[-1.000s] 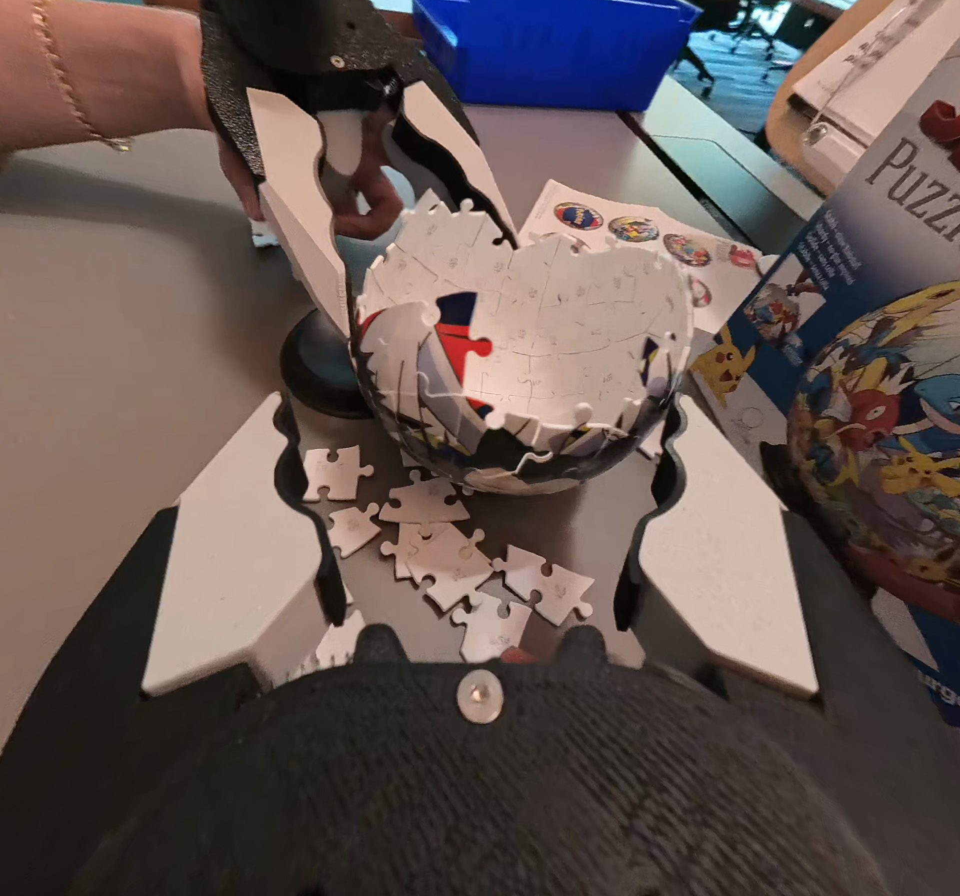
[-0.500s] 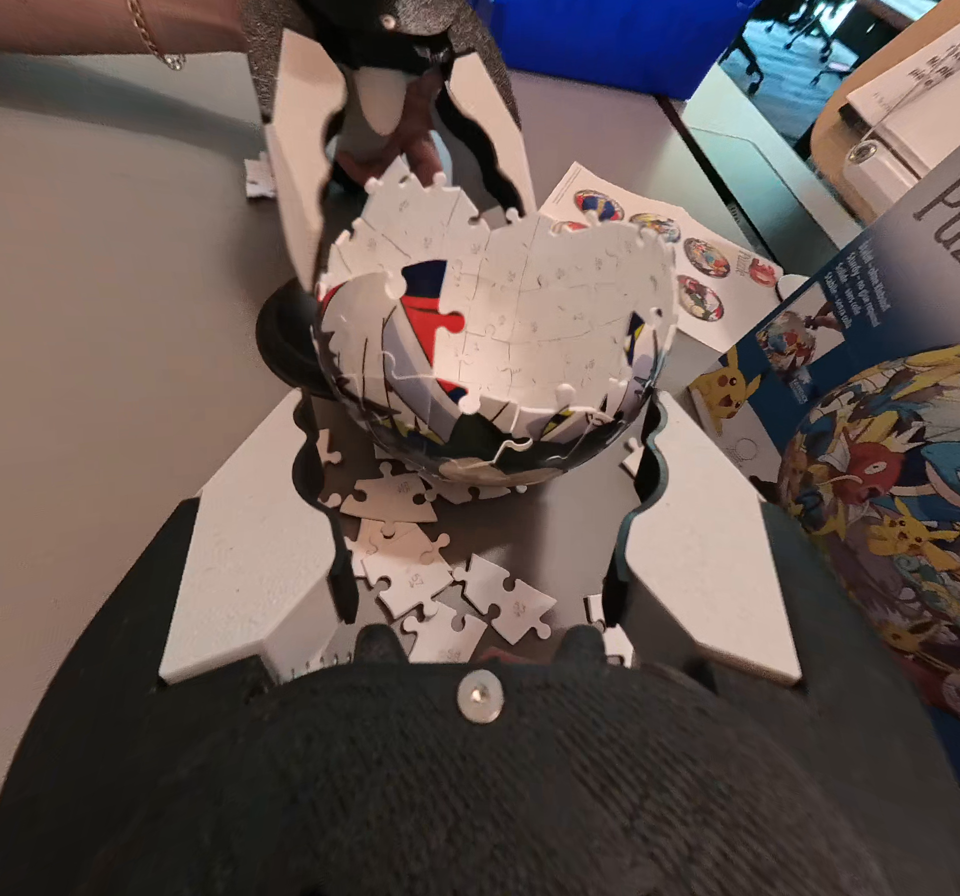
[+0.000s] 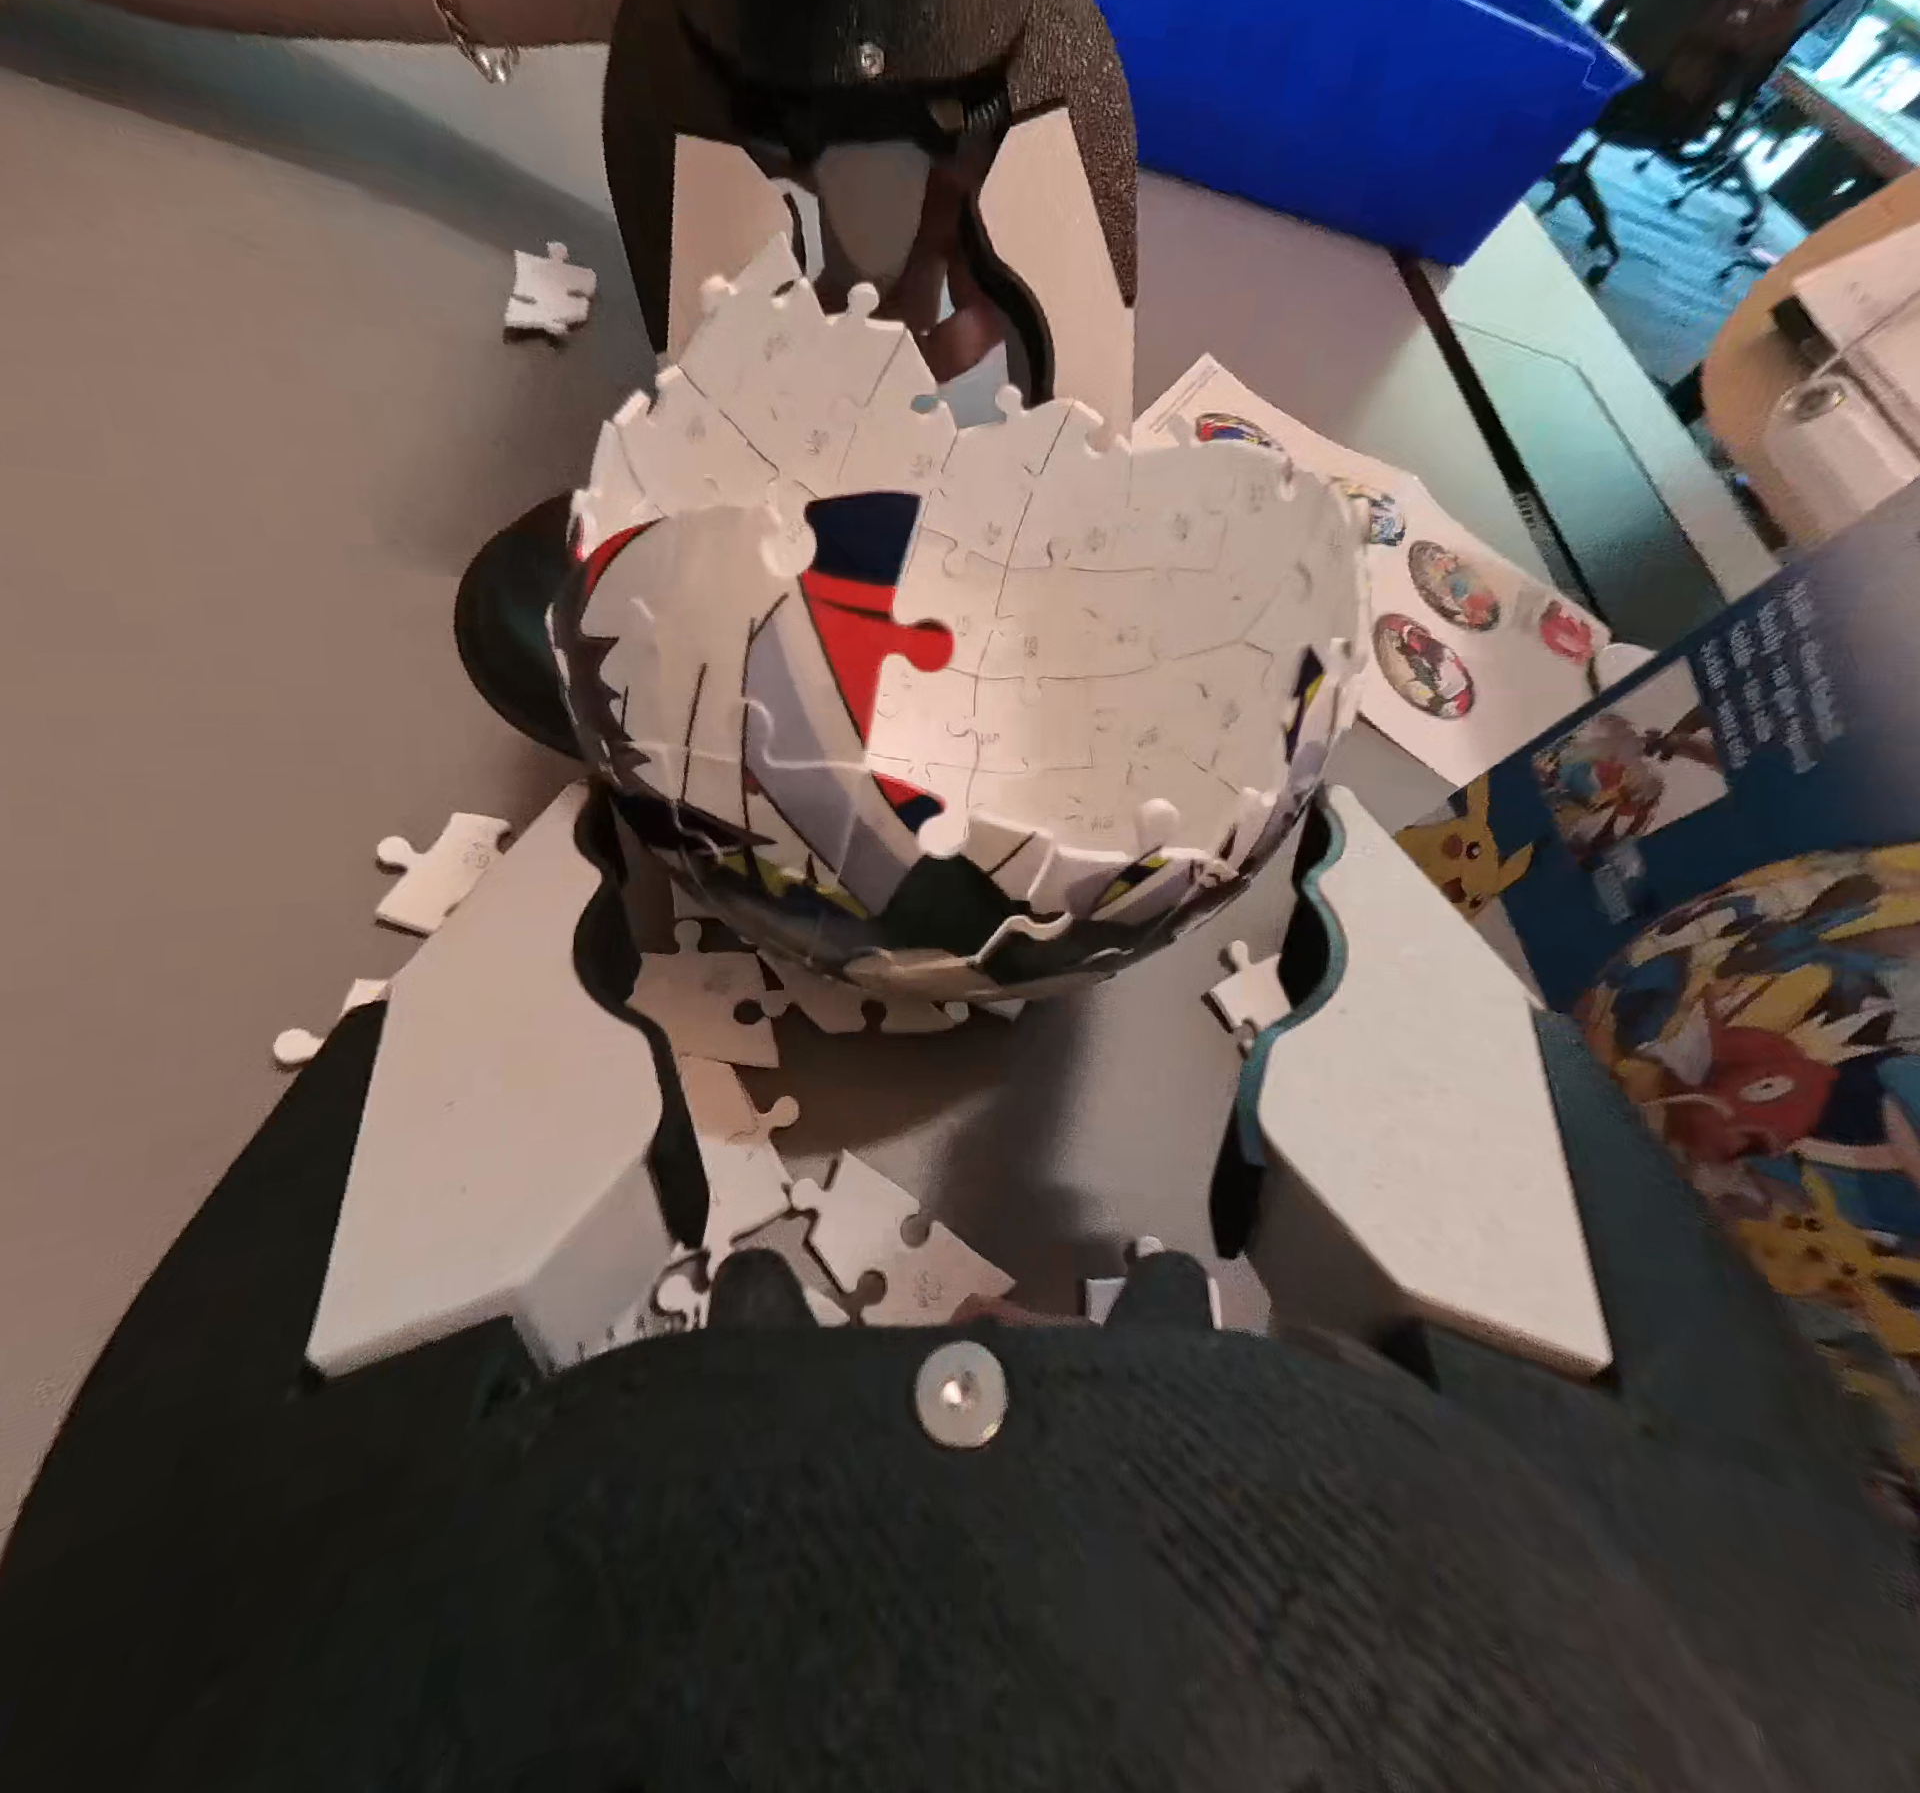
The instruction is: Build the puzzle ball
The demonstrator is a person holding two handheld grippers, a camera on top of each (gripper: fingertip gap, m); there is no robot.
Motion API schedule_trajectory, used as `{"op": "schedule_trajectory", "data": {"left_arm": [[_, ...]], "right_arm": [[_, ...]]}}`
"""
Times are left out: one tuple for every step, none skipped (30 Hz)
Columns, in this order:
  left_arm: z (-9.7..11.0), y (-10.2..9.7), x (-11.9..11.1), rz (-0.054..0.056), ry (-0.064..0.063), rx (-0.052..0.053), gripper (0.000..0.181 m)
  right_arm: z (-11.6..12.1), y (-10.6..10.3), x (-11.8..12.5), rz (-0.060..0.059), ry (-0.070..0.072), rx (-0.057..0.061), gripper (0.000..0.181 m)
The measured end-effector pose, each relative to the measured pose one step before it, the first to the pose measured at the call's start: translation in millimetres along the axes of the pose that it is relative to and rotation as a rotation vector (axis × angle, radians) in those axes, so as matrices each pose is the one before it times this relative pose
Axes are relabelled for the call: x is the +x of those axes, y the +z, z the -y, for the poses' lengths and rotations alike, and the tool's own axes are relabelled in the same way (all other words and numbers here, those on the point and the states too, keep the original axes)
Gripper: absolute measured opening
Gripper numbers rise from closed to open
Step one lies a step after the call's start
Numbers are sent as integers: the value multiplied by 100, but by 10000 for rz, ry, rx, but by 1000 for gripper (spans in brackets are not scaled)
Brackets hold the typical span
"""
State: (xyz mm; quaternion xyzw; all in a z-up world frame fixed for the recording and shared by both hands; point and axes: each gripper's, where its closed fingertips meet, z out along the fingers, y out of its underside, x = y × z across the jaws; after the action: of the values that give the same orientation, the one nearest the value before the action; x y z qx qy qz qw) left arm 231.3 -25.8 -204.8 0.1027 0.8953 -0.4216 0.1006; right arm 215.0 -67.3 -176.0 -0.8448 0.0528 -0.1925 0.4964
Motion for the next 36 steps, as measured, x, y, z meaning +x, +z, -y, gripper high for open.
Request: {"op": "schedule_trajectory", "data": {"left_arm": [[26, -151, -61, 88, 191, -36, 84], [75, -186, -3, 74, 251, -19, 84], [87, -197, 8, 95, 279, -41, 83], [94, -226, -77, 168, 287, -72, 82], [76, -286, -230, 254, 315, -90, 81], [69, -372, -313, 296, 332, -102, 79], [55, -456, -368, 323, 339, -109, 79], [50, -536, -337, 304, 321, -109, 80], [98, -578, -185, 222, 271, -66, 80], [37, -565, -115, 191, 240, -45, 82], [-156, -507, -214, 269, 251, -101, 80], [-420, -398, -390, 370, 255, -177, 79], [-613, -273, -355, 333, 174, -206, 78], [-668, -145, 38, 71, 16, -183, 77], [-620, -35, 327, -107, -105, -163, 75], [-518, 70, 337, -73, -82, -113, 76], [-372, 109, 195, 47, -11, -39, 74], [-153, 72, 6, 133, -20, 59, 70], [-165, 40, -23, 60, -19, 12, 71], [-150, -5, -92, 30, -37, -2, 71], [-52, -32, -345, 133, -80, 44, 68], [-32, -35, -532, 215, -98, 67, 66], [-36, 9, -536, 201, -143, 70, 64], [24, 57, -420, 130, -222, 102, 61], [73, 100, -148, -13, -248, 133, 58], [101, 89, 40, -88, -231, 153, 57], [131, 52, 120, -86, -231, 185, 57], [115, -9, 213, -121, -245, 167, 56], [-75, -88, 335, -199, -224, 34, 55], [-313, -187, 254, -158, -160, -144, 55], [-446, -285, 52, -29, -128, -228, 55], [-544, -394, 140, -78, -168, -268, 55], [-624, -505, 447, -245, -241, -298, 56], [-524, -601, 643, -300, -283, -238, 57], [-279, -578, 857, -345, -275, -81, 58], [-58, -472, 1166, -472, -278, 70, 59]], "right_arm": [[179, 37, -29, -257, -291, -49, 127], [309, -11, -76, -255, -411, 90, 127], [446, -51, -106, -276, -476, 175, 126], [579, -50, -40, -328, -533, 206, 127], [646, -38, 57, -368, -522, 153, 128], [646, 10, 135, -383, -447, 47, 128], [609, 92, 122, -388, -365, 6, 129], [546, 167, 80, -390, -342, -20, 130], [484, 202, -25, -348, -392, -43, 132], [420, 184, -59, -325, -448, -66, 134], [376, 154, -47, -326, -520, -89, 134], [380, 164, -80, -312, -526, -78, 134], [343, 233, -291, -186, -424, -75, 134], [226, 311, -477, -45, -281, -116, 134], [37, 368, -502, 5, -188, -181, 134], [-48, 320, -459, 24, -234, -181, 134], [-12, 219, -333, -8, -284, -145, 134], [222, 109, -59, -132, -78, -2, 134], [224, 81, -147, -32, 123, 26, 134], [173, 42, -182, 68, 165, 30, 133], [120, 24, -86, 52, 28, 14, 134], [134, -2, -14, 14, -129, 2, 135], [49, 7, -14, 16, -126, -56, 135], [-17, 2, -10, 8, -31, -93, 135], [-95, -37, 12, -5, 36, -122, 135], [-146, -123, 8, 16, 66, -151, 134], [-114, -205, -48, 60, 62, -124, 134], [-16, -245, -94, 89, 54, -48, 134], [60, -223, -135, 92, 17, 9, 134], [34, -202, -112, 94, 15, 1, 134], [29, -154, -106, 113, 61, 3, 134], [9, -90, -92, 111, 106, 7, 134], [1, -35, -86, 118, 145, 20, 133], [19, -30, -106, 139, 131, 30, 134], [30, -48, -106, 175, 98, 31, 134], [52, -105, -147, 228, 77, 56, 133]]}}
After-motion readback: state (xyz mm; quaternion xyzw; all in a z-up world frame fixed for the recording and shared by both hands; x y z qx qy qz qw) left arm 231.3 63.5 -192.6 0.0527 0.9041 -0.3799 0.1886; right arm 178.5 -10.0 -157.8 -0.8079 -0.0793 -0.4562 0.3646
